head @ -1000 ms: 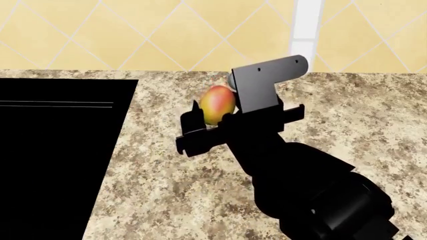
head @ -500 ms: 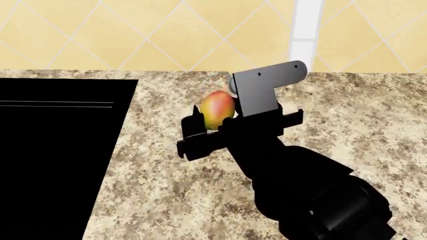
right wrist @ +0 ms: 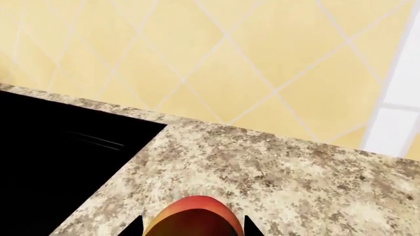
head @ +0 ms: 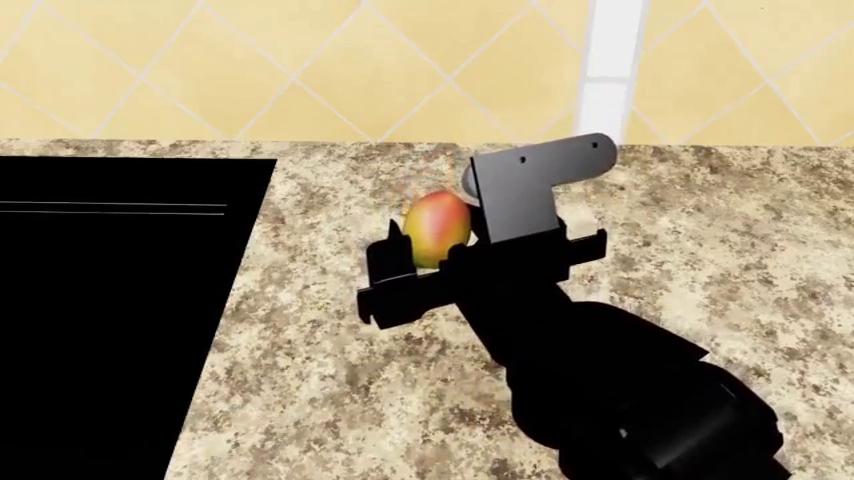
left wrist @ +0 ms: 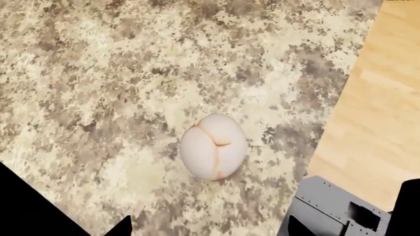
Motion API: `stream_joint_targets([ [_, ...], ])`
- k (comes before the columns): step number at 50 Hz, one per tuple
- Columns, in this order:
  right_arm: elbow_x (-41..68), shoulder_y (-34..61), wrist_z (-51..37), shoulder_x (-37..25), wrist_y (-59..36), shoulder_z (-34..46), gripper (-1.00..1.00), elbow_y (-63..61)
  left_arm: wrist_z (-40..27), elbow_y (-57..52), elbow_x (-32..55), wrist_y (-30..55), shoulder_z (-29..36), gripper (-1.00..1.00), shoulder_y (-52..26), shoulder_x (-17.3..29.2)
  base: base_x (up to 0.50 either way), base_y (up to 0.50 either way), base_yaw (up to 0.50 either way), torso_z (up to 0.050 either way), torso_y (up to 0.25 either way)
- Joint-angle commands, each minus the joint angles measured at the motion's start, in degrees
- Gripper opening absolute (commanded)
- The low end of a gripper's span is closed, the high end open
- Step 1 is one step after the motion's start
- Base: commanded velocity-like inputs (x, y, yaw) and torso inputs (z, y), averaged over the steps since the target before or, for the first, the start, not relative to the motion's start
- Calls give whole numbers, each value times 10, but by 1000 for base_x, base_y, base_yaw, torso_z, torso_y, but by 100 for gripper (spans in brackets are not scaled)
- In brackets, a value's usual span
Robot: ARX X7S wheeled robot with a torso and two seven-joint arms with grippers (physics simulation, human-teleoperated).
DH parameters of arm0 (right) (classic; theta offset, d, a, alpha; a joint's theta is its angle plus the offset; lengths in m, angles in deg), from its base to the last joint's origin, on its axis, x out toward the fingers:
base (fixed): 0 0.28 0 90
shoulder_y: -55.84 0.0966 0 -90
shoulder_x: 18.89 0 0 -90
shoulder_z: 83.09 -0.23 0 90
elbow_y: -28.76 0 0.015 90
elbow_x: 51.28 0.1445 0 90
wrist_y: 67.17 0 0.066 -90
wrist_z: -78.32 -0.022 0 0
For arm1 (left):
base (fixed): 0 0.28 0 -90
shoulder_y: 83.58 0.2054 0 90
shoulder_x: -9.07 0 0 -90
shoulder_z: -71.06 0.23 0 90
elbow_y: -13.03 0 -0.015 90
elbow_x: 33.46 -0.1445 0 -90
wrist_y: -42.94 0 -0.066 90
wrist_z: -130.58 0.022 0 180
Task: There is a mixed pile of frozen fruits and vegetables on the counter. Locate all the frozen vegetables and place the items in a bowl on the counter. Take all the frozen fruits and defrost them in a running sink.
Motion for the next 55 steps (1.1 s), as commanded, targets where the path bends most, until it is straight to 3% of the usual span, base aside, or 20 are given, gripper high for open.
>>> stream_joint_targets([
  [1, -14, -1, 3, 0, -2, -3, -100, -5, 14, 3, -36, 2, -6, 100, 20, -9, 0, 0, 0, 0, 0],
  [9, -17, -7, 8, 3, 1, 0, -100, 1, 60, 29, -124, 6, -44, 100, 39, -30, 0, 0, 0, 0, 0],
  [28, -16, -10, 12, 3, -3, 2, -100, 2, 153, 68, -236, 23, -42, 100, 89, -116, 0, 0, 0, 1, 1],
  [55, -14, -30, 11, -12, 2, 1, -100, -22, 211, 93, -325, 35, -17, 100, 142, -148, 0, 0, 0, 0, 0],
])
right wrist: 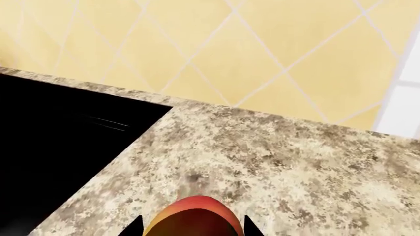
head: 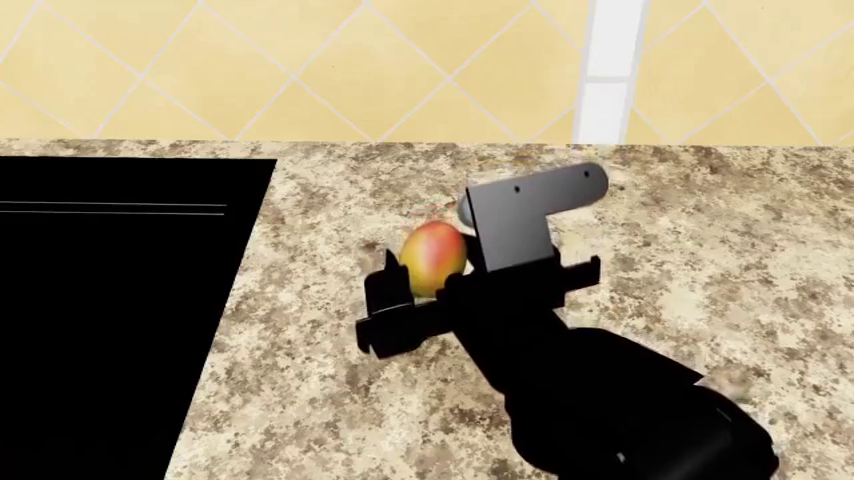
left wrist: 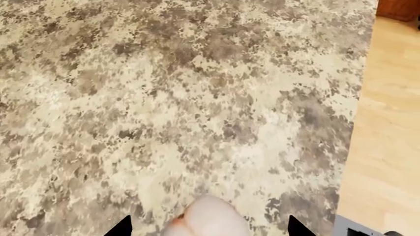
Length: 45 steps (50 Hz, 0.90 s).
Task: There is a mixed pile of frozen fruits and vegetables on the counter. Locate all the frozen vegetables and place the items in a bowl on the counter. Take all the frozen fruits and defrost them in a running sink.
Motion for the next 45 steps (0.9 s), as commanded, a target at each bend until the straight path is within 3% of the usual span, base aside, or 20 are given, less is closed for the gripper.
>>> stream_joint_targets([
  [1, -13, -7, 3, -9, 2, -4, -100, -16, 30, 18, -46, 9, 14, 100, 23, -19, 0, 0, 0, 0, 0],
  [6, -14, -14, 2, -12, 7, -4, -100, -22, 33, 26, -62, 13, 26, 100, 31, -33, 0, 0, 0, 0, 0],
  [23, -12, -16, -4, -18, 8, -8, -100, -40, 40, 26, -83, 19, 40, 100, 54, -7, 0, 0, 0, 0, 1],
  [38, -12, -23, -3, -19, 13, -10, -100, -39, 42, 29, -96, 22, 55, 100, 65, -11, 0, 0, 0, 0, 0],
  [39, -11, -23, -3, -19, 13, -11, -100, -39, 39, 39, -100, 21, 56, -100, 63, -19, 0, 0, 0, 0, 0],
  [45, -10, -25, -1, -20, 16, -13, -100, -38, 28, 42, -93, 18, 56, -100, 55, -25, 0, 0, 0, 0, 0],
])
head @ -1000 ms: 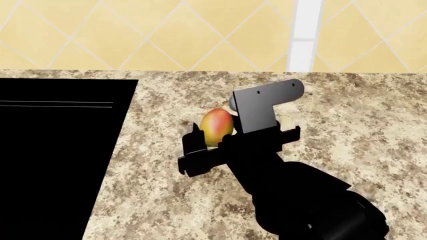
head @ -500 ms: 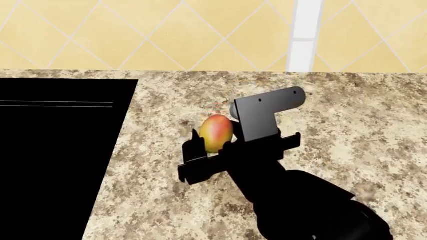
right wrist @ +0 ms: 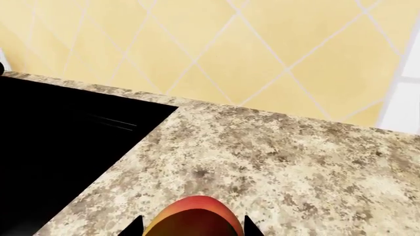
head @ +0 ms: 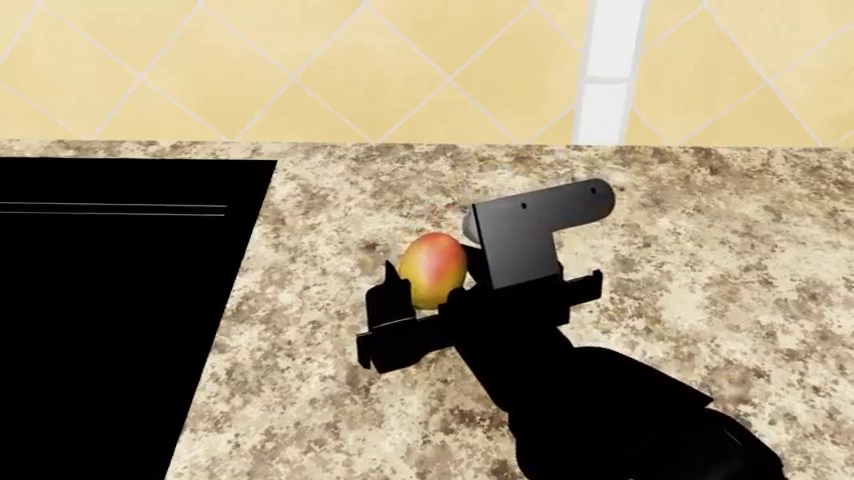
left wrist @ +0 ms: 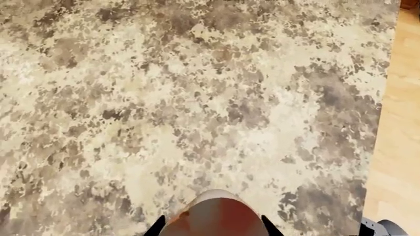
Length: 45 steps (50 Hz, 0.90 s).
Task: There is a mixed pile of frozen fruits and vegetables on the counter. Locate all the frozen vegetables and place the items in a bowl on the counter. Take all the frozen fruits and defrost them in a running sink.
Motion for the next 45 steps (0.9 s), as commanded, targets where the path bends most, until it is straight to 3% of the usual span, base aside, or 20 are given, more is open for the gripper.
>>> stream_joint_targets([
  [1, -12, -2, 4, -2, 3, -6, -100, -3, -23, 9, -2, 9, 31, -100, 9, -8, 0, -3, 0, 0, 0],
  [16, -7, 1, -24, -25, 0, -17, -100, -44, -47, -7, 4, -46, -33, -100, -29, 18, 0, -1, -1, 0, 0],
  [24, 5, -11, -90, -86, 3, -40, -100, -141, -42, -35, 0, -92, -89, -100, -38, 62, 0, 0, 0, 0, 0],
  [32, -5, -3, -120, -115, -8, -41, -100, -171, -22, -21, -99, -159, -132, -100, 3, 83, 0, 0, 0, 0, 0],
  [33, -8, -7, -125, -118, 3, -47, -100, -174, -30, -3, -104, -177, -140, -100, 12, 77, 0, 0, 0, 0, 0],
  [35, -20, -12, -142, -126, 8, -48, -100, -184, -42, 13, -235, -210, -128, -100, 26, 69, 0, 0, 0, 0, 0],
  [38, -22, -37, -155, -138, 35, -59, -100, -195, -62, 63, -303, -299, -170, -100, 57, 41, 0, 0, 0, 0, 0],
  [45, -21, -66, -190, -167, 64, -75, -100, -236, -56, 114, -387, -333, -135, -100, 67, -27, 0, 0, 0, 0, 0],
])
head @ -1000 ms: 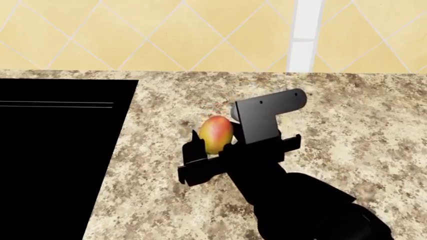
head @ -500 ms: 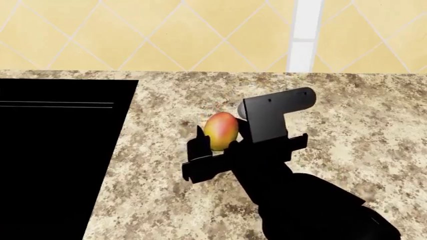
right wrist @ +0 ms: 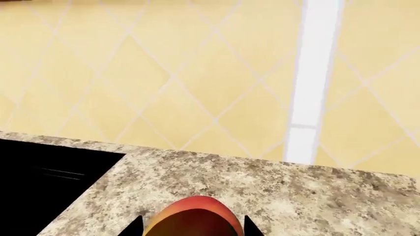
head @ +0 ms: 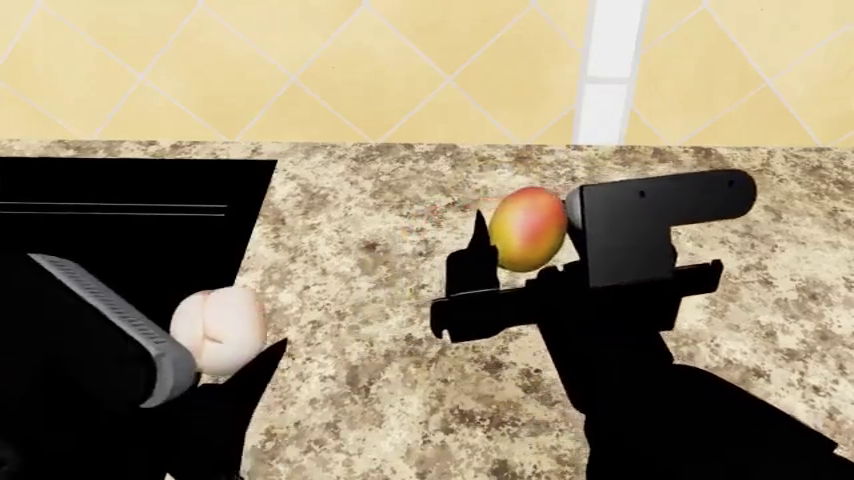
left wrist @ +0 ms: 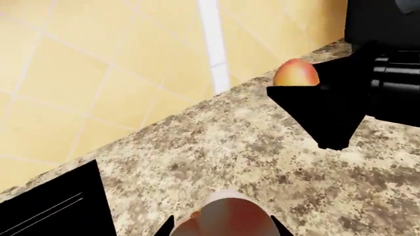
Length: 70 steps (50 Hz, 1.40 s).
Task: There is a mixed pile of frozen fruits and vegetables on the counter. Locate all the frozen vegetables and place the items in a bowl on the counter. Take all the frozen fruits and defrost them in a running sink.
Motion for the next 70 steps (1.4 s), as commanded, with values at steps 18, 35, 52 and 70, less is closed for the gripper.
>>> stream_joint_targets([
  [18, -28, -60, -113, -109, 46, -42, -100, -150, -92, 115, -292, -134, 18, -100, 63, -63, 0, 0, 0, 0, 0],
  [35, -39, -58, -98, -99, 49, -39, -100, -152, -81, 122, -281, -134, 18, -100, 65, -64, 0, 51, 0, 0, 0],
  [52, -42, -62, -94, -97, 50, -38, -100, -145, -91, 113, -272, -124, 8, -100, 60, -52, 0, 449, 0, 0, 0],
  [70, -49, -61, -93, -91, 46, -36, -100, -139, -93, 104, -263, -119, 4, -100, 63, -44, 0, 458, 0, 0, 1],
])
